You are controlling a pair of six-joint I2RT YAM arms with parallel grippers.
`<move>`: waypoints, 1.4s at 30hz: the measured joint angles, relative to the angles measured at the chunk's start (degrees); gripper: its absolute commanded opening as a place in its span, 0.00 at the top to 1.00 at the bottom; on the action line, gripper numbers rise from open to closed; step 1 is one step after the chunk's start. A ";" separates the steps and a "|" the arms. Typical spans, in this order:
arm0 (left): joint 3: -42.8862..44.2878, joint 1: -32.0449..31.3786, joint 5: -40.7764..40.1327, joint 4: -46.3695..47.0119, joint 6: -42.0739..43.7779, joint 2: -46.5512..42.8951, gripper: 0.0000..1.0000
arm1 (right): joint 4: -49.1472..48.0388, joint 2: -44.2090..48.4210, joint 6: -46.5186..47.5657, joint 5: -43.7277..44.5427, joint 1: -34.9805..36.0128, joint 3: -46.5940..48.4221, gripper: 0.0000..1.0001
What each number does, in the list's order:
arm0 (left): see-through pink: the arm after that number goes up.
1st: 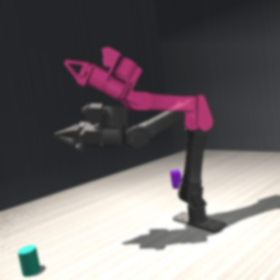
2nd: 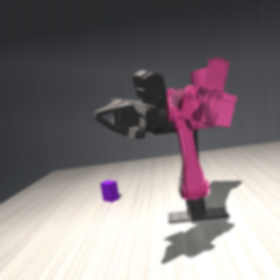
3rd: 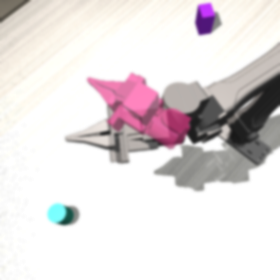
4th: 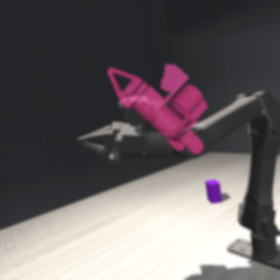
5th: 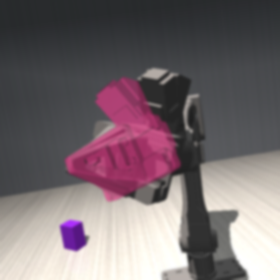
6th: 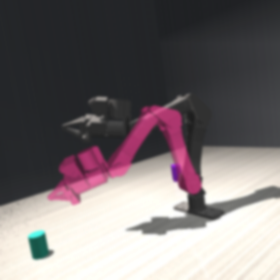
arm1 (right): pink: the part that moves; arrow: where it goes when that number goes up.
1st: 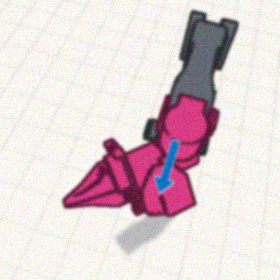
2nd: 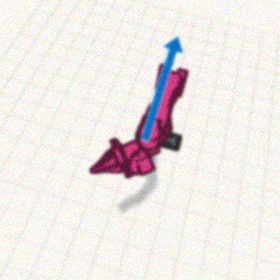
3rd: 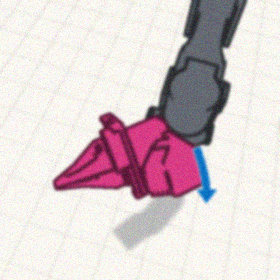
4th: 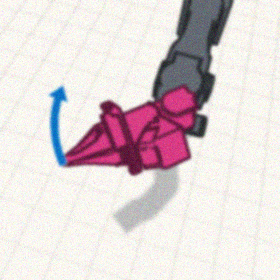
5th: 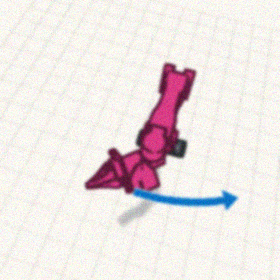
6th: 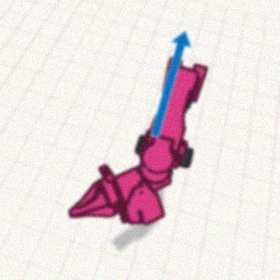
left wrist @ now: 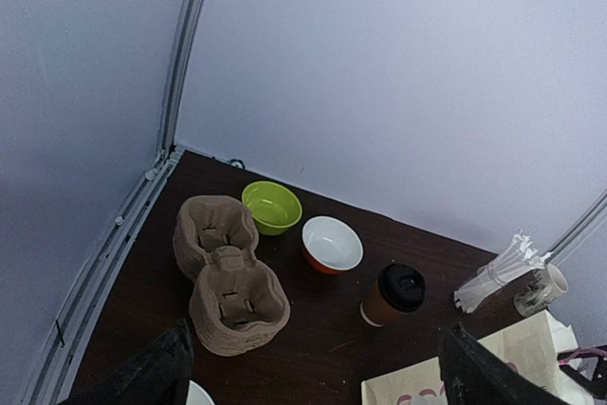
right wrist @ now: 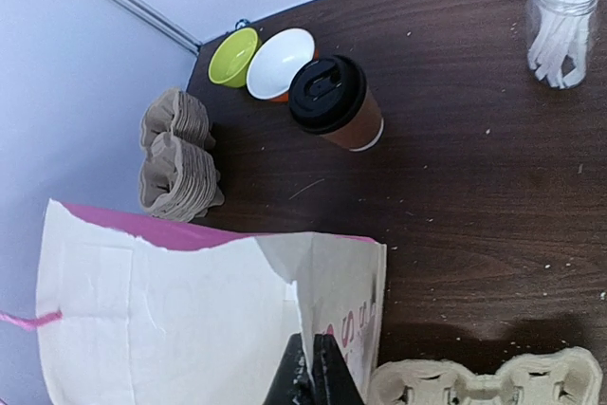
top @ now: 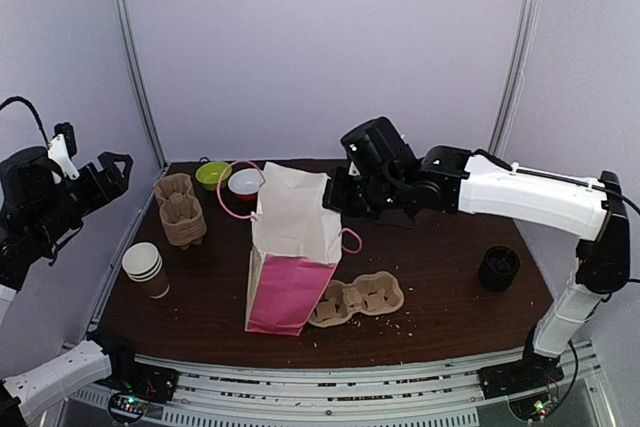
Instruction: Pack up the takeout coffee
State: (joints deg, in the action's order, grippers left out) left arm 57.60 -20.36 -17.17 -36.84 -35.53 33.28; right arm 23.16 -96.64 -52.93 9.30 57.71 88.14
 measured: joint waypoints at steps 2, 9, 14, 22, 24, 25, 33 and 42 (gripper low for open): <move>-0.68 0.00 1.40 0.87 -0.13 1.22 0.07 | 1.42 1.99 0.31 1.25 -0.55 -0.35 1.00; -3.39 0.00 10.19 5.92 -0.79 4.87 0.09 | 5.95 7.04 1.79 4.39 -2.80 -2.80 1.00; -3.54 -0.28 18.73 7.45 -1.01 8.79 0.09 | 6.84 7.41 1.92 4.04 -3.32 -3.30 1.00; 7.45 -17.92 20.04 3.85 -1.05 15.32 0.11 | 5.01 5.66 1.66 3.08 -3.32 -3.21 1.00; 11.61 -25.55 16.94 2.47 -1.09 18.29 0.11 | 4.46 4.74 1.49 3.06 -3.32 -3.10 1.00; 13.14 -28.41 15.54 1.99 -1.18 19.63 0.12 | 4.22 4.37 1.46 3.08 -3.32 -3.02 1.00; 24.17 -42.12 4.13 -5.95 -2.62 34.07 0.22 | 1.38 3.39 -0.04 3.32 -3.32 -3.02 1.00; 29.97 -44.11 0.76 -13.40 -4.07 39.78 0.31 | -0.02 3.19 -0.24 3.28 -3.32 -3.02 1.00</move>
State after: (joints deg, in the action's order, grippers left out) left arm 87.57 -64.47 -16.40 -50.24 -39.59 73.06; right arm 23.14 -93.45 -53.17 12.58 54.39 85.12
